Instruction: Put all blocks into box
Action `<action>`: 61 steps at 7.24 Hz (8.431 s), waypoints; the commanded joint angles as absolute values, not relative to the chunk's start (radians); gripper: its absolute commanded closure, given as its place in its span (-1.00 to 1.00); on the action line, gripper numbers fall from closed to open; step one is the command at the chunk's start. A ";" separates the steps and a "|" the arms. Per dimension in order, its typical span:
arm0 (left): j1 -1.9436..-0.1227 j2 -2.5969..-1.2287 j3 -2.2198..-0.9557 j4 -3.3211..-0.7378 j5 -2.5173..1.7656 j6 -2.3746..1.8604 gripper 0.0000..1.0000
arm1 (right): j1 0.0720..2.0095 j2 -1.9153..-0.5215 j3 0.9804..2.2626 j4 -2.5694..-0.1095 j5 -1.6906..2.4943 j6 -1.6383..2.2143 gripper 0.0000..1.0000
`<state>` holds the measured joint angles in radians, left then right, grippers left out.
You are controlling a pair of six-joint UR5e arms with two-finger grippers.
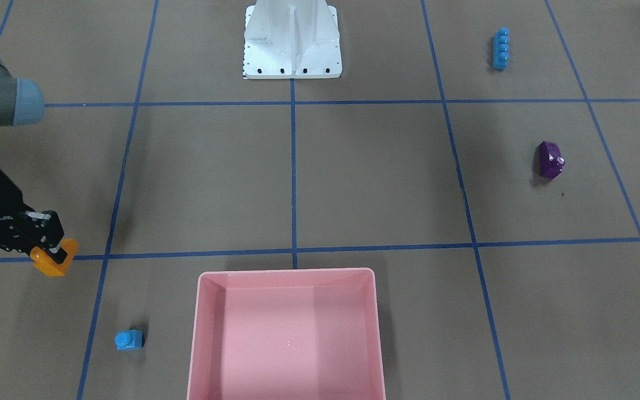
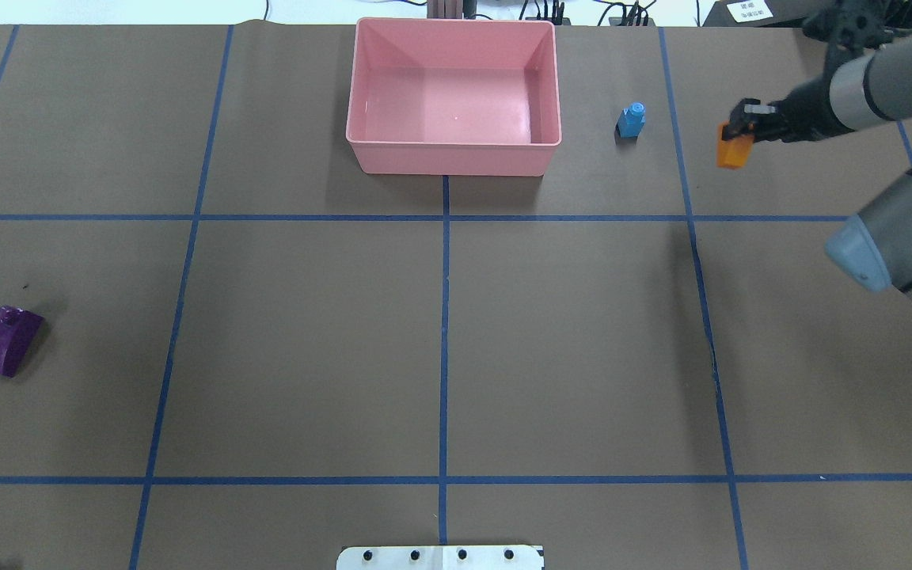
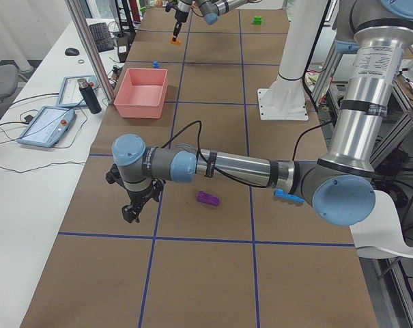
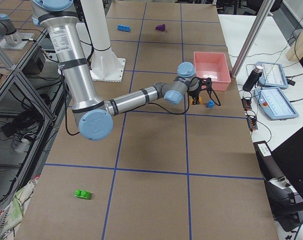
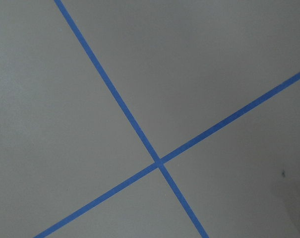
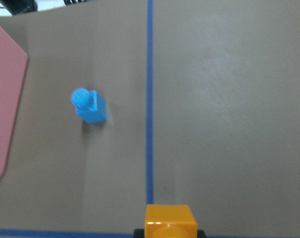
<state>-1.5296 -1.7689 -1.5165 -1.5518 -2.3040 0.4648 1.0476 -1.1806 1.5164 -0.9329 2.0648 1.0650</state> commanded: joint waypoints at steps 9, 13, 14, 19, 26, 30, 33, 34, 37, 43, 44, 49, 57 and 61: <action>-1.405 -1.784 -1.491 -1.761 -2.428 0.234 -1.00 | 0.822 -0.430 0.775 -1.147 1.882 1.215 -0.98; -1.170 -1.595 -1.682 -1.903 -2.306 -0.174 -1.00 | 0.960 -0.446 0.926 -1.409 2.057 1.054 -0.98; -1.096 -1.507 -1.698 -1.990 -2.249 -0.230 -1.00 | 0.989 -0.474 0.975 -1.439 2.077 1.023 -0.98; -0.936 -1.450 -1.687 -2.094 -2.154 -0.319 0.08 | 1.028 -0.580 1.062 -1.440 2.111 0.965 -0.98; -0.957 -1.593 -1.704 -2.086 -2.148 -0.368 1.00 | 1.031 -0.600 1.062 -1.427 2.103 0.927 -0.99; -0.983 -2.085 -1.634 -1.906 -2.146 -0.901 1.00 | 1.034 -0.632 1.062 -1.422 2.102 0.910 -0.98; -0.976 -2.582 -1.214 -1.781 -2.143 -1.065 1.00 | 1.035 -0.663 1.052 -1.358 2.091 0.905 -0.98; -0.956 -2.711 -1.030 -1.787 -2.137 -1.098 1.00 | 1.035 -0.669 1.052 -1.358 2.089 0.905 -0.98; -0.849 -2.782 -0.800 -1.915 -1.915 -1.112 1.00 | 1.034 -0.669 1.035 -1.353 2.091 0.904 -0.98; -0.828 -2.821 -0.690 -1.970 -1.905 -0.980 -1.00 | 1.022 -0.705 1.002 -1.313 2.079 0.882 -0.98; -0.828 -2.821 -0.696 -1.971 -1.907 -0.980 -1.00 | 1.016 -0.739 0.964 -1.216 2.074 0.882 -0.98; -0.821 -2.819 -0.704 -1.974 -1.907 -0.982 -1.00 | 0.922 -0.739 0.818 -1.028 1.962 0.888 -0.40; -0.802 -2.810 -0.722 -1.991 -1.905 -0.983 -1.00 | 0.973 -0.620 0.818 -1.029 1.954 1.016 1.00; -0.840 -2.766 -0.793 -1.997 -2.013 -0.861 -1.00 | 0.985 -0.383 0.682 -1.035 1.934 1.364 1.00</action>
<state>-0.8139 -2.7835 -0.7655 -1.9990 -1.9414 -0.9271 0.9841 -0.4679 0.7530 -1.0350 1.9382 1.3065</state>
